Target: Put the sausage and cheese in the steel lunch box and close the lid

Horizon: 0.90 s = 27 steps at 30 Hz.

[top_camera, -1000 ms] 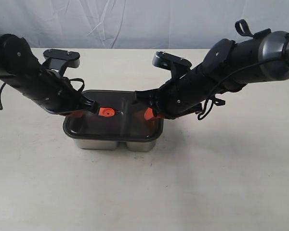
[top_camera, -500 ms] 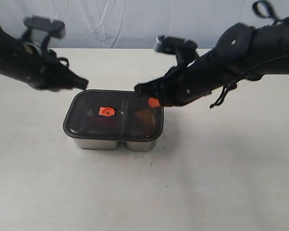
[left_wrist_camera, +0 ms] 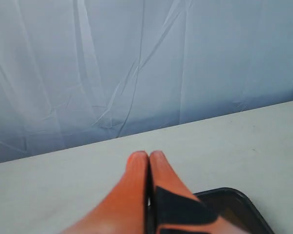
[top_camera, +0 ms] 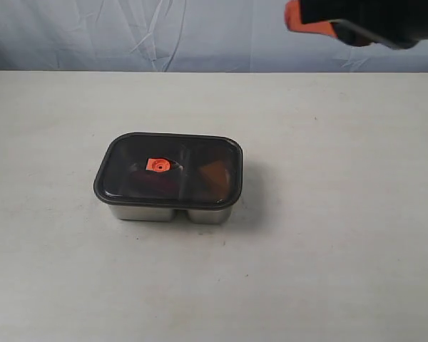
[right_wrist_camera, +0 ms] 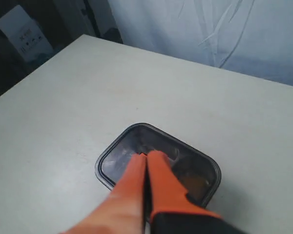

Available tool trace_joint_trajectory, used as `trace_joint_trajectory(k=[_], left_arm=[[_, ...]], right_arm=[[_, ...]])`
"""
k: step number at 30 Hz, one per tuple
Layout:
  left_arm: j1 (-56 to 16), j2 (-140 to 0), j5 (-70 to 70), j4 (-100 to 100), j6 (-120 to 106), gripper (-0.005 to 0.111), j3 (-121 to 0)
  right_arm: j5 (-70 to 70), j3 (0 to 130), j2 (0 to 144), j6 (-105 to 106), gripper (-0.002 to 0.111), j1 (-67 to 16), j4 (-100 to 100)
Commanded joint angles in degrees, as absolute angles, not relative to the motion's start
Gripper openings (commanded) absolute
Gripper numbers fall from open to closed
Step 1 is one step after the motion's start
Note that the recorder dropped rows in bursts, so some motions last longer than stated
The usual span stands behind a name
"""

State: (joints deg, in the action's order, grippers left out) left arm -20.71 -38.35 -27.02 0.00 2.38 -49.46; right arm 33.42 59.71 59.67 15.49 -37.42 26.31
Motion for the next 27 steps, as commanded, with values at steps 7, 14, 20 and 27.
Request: trace_joint_trajectory(k=[7, 14, 20, 27], left_arm=[[-20.6, -22.2, -41.3, 7.2, 9.6, 0.0, -42.3], [-20.6, -20.4, -47.8, 7.9, 9.8, 0.0, -42.1], [-20.6, -20.4, -47.8, 8.2, 9.8, 0.0, -42.1], [-20.6, -20.4, -47.8, 9.6, 9.8, 0.0, -42.1]], right_arm=[[30.5, 40.5, 44.9, -9.5, 0.0, -37.2, 4.3], [42.2, 33.4, 43.2, -13.9, 0.0, -37.2, 6.7], [47.2, 33.3, 43.2, -13.9, 0.0, -37.2, 6.7], [44.1, 33.2, 31.5, -13.4, 0.0, -25.5, 3.4]])
